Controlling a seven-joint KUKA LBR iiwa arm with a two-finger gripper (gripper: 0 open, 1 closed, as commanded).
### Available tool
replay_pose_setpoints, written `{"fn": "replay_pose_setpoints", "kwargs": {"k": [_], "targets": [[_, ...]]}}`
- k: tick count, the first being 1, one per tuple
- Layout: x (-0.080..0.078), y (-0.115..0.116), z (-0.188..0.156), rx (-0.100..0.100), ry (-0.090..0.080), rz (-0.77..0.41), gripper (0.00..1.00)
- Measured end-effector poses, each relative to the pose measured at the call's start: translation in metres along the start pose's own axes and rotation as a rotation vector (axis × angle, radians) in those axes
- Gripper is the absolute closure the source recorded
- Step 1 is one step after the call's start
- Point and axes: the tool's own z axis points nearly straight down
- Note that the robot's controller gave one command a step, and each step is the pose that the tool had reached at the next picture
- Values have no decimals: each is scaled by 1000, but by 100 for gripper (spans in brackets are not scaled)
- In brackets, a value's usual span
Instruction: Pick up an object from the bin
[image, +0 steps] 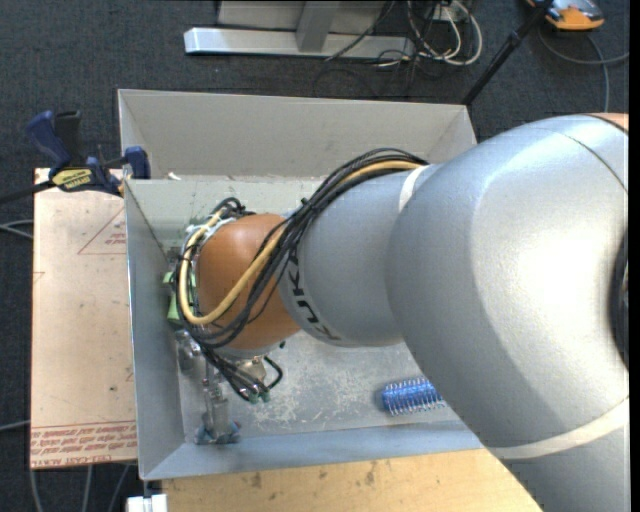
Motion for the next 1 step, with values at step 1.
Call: {"fn": "replay_pose_setpoints", "kwargs": {"k": [1], "targets": [[21, -5, 1, 1, -3, -124, 0]]}}
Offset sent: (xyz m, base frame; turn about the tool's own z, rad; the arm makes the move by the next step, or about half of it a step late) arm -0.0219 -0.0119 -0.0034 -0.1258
